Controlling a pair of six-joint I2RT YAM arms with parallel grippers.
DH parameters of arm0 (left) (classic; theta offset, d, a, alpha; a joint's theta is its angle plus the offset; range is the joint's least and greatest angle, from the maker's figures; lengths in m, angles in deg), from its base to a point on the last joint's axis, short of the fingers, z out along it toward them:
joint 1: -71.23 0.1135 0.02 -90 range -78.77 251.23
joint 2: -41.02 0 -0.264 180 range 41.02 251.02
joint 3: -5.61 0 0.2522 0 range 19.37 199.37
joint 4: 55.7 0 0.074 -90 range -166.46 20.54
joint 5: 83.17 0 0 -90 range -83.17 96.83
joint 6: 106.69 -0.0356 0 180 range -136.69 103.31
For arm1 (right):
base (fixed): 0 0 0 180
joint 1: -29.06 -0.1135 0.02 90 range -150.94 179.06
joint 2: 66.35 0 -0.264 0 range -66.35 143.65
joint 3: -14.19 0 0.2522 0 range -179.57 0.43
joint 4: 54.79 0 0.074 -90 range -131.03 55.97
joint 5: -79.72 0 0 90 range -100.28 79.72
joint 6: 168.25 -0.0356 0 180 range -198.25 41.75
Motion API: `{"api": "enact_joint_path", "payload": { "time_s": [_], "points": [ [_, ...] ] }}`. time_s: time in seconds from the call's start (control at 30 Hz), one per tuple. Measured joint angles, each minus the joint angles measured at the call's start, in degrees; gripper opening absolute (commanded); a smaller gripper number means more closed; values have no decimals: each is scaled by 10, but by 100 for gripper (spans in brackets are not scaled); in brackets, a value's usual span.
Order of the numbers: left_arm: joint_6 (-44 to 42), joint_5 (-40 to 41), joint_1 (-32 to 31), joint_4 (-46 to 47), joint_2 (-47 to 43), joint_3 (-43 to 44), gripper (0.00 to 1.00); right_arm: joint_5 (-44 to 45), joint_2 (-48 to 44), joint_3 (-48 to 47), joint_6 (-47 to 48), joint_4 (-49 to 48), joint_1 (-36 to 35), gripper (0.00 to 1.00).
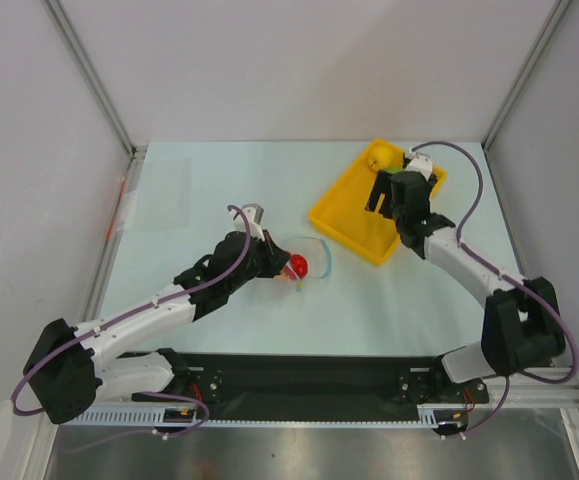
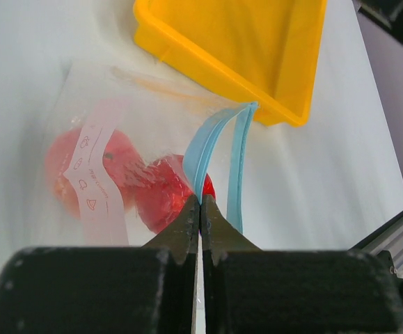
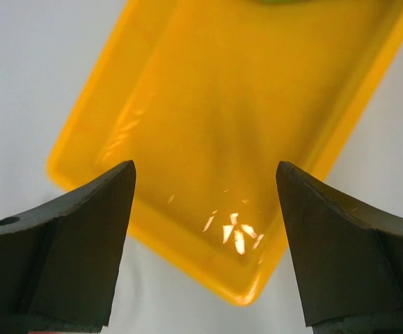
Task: Place the food in the zip-top bag and seal the zipper
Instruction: Pick up the fake fruit from the bin.
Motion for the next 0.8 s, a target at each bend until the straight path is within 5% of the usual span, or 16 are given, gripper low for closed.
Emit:
{"api": "enact_joint_path", "payload": {
  "time_s": [0.47,0.8],
  "points": [
    [5,3,0,4,-9,-4,0,65,301,-359,151,134,141,92],
    [6,3,0,3,-8,-4,0,69,476,-541,195,195,156,90]
  ]
}}
